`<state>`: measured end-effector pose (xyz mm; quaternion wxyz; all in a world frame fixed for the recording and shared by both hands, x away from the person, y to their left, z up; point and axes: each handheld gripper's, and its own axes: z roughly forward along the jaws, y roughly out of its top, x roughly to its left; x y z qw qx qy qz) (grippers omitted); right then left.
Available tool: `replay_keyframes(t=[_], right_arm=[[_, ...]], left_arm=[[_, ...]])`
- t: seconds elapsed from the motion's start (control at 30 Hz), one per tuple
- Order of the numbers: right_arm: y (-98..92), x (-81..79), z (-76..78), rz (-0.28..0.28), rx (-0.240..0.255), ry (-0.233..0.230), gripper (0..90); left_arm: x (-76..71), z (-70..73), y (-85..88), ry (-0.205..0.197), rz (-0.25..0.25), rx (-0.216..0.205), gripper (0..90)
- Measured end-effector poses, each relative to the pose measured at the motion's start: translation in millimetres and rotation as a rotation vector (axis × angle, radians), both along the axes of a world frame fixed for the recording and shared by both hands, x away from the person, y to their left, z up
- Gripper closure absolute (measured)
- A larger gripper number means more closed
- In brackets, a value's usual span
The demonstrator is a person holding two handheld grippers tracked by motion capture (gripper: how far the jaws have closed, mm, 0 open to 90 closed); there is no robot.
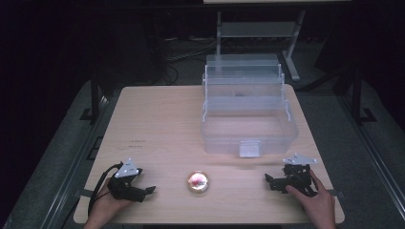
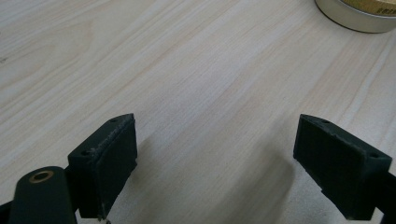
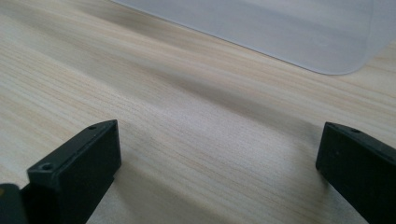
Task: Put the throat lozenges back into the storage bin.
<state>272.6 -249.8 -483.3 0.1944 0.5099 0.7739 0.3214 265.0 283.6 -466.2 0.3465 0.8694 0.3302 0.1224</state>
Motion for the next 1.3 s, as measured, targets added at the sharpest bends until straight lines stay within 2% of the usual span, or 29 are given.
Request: replay_keyframes(t=[0.47, 0.7, 1.3], right_arm=[[0.0, -0.2, -0.1, -0.001, 0.0, -0.001, 0.0], [0.1, -0.2, -0.1, -0.002, 0.001, -0.001, 0.0], [0.1, -0.2, -0.1, -0.002, 0.0, -0.002, 0.0]], left_arm=[[0.9, 7.3, -7.4, 0.021, -0.018, 0.014, 12.9], [1.9, 12.2, -15.4, 0.035, -0.054, 0.013, 12.9], [7.2, 20.5, -28.9, 0.055, -0.102, 0.022, 13.2]])
